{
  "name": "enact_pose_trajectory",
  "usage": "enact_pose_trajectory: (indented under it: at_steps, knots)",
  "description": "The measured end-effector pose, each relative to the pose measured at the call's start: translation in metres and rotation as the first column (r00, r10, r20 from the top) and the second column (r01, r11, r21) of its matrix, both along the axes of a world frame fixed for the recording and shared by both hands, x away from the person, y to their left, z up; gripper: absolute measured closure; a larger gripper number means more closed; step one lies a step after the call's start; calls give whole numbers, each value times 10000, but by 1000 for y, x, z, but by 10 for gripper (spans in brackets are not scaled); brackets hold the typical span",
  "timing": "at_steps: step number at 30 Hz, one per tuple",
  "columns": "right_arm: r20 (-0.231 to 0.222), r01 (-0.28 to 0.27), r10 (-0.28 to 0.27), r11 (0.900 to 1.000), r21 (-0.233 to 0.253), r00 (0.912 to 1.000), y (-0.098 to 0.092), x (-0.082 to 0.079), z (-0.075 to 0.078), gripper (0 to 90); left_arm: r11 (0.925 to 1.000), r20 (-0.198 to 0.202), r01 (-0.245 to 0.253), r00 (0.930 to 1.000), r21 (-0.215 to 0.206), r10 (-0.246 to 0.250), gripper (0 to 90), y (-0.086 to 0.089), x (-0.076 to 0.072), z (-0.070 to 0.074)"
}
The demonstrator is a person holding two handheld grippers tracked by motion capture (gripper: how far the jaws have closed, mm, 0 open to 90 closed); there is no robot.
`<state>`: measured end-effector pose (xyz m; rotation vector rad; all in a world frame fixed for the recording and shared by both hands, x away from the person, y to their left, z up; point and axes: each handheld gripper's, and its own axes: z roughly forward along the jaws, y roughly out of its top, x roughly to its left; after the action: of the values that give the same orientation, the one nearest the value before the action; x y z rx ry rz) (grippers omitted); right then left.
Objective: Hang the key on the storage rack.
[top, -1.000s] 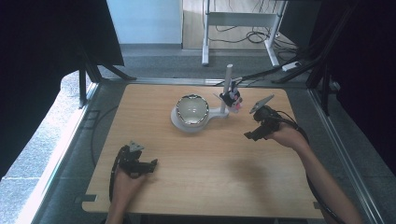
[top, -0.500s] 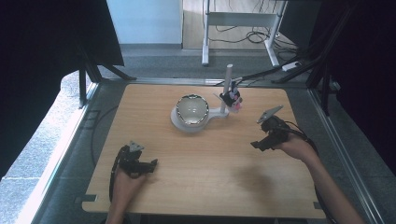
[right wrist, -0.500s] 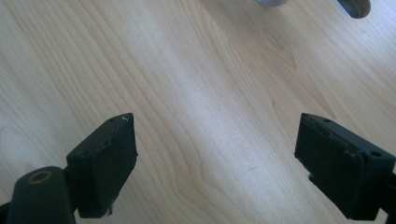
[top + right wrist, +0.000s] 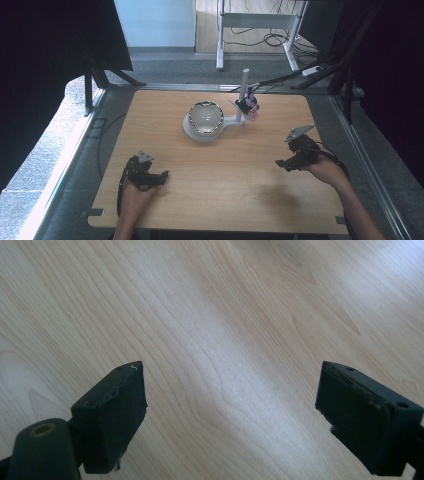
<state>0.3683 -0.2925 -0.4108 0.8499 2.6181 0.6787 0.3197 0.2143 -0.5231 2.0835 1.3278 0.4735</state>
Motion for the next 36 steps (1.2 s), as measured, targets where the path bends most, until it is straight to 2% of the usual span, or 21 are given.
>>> enact_pose_trajectory:
  at_steps: [6, 11, 22, 27, 30, 36]
  knots:
    - [112, 88, -90, 9998, 161, 9999, -5, -11, -10, 127, 10000, -1, 0, 10000, 3, 0, 29, 0, 0, 0]
    - [205, 138, -150, 9981, 596, 9997, -4, -19, -20, 124, 10000, 2, 0, 10000, 6, 0, 29, 0, 0, 0]
    - [18, 260, -263, 9927, 1174, 9997, 2, -30, -53, 79, 10000, 9, -12, 10000, -9, 12, 29, 0, 0, 0]
    - [92, 334, -351, 9893, 1417, 9993, 4, -33, -67, 77, 10000, 10, -12, 10000, -10, 12, 29, 0, 0, 0]
    - [203, 422, -455, 9892, 1403, 9988, 5, -36, -76, 77, 10000, 3, -19, 10000, -23, 19, 29, 0, 0, 0]
    - [224, 632, -683, 9820, 1781, 9974, 4, -39, -92, 77, 10000, 3, -20, 10000, -21, 20, 29, 0, 0, 0]
